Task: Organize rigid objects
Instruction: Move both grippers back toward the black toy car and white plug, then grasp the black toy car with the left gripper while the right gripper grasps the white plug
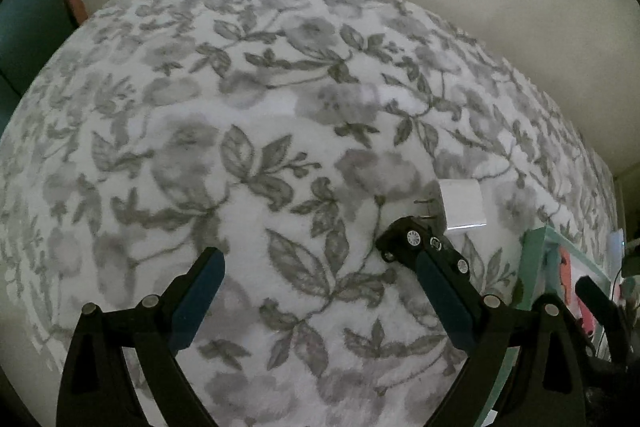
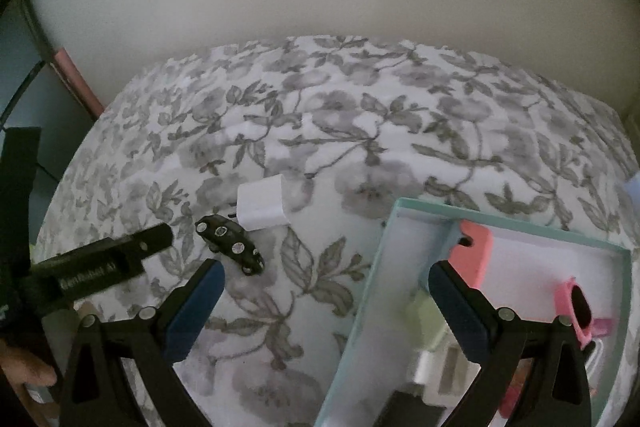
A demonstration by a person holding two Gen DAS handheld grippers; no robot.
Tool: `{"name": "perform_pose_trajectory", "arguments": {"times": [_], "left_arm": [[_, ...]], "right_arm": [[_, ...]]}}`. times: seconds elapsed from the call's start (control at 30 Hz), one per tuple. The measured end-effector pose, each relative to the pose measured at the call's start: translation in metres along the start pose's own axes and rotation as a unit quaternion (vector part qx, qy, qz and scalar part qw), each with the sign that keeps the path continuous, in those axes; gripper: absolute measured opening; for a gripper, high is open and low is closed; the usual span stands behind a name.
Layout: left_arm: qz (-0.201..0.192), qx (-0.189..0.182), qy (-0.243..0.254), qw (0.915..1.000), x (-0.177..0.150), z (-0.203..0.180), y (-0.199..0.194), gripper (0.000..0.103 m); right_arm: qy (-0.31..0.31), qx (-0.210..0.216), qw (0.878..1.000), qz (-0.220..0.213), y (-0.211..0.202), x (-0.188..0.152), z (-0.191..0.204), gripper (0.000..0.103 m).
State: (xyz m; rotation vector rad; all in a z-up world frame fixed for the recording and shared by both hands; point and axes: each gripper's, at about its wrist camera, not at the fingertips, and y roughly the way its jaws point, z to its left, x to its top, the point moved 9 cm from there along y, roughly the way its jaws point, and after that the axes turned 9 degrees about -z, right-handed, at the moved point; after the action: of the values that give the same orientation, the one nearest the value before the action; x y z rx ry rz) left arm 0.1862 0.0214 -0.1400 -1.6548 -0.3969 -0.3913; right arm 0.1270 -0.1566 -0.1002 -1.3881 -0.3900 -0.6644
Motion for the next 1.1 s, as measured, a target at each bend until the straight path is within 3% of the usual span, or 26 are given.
{"name": "perform_pose_trajectory", "arguments": {"times": [0.2,0.4,0.83,0.97,1.1], "left_arm": [[0.002,-0.025,-0.010,0.9996,0.004,-0.006,0.010,0.097],[-0.007,-0.036,0.018,0.9992,0.009,-0.016,0.015,0.097],[0.008,-0.082,0.162,0.9833,-0.014,-0.063,0.020,0.097],[0.011,-0.082,0.204,0.9756,-0.022,-0.076,0.020,0.097],[0.013,-0.073,0.213,0.9741,-0.024,-0.079,0.023,0.097]], "right_arm": [[0.003,0.003,1.000,0.003,0.022,0.006,0.001,0.103],[-0.005,-0.001,1.000,0.008,0.033,0.007,0.000,0.103],[0.039,-0.008,0.999,-0.014,0.011,0.027,-0.034,0.103],[0.040,-0.011,0.999,-0.007,0.015,0.023,-0.036,0.103],[0.042,-0.010,0.999,-0.002,0.016,0.021,-0.035,0.103]]}}
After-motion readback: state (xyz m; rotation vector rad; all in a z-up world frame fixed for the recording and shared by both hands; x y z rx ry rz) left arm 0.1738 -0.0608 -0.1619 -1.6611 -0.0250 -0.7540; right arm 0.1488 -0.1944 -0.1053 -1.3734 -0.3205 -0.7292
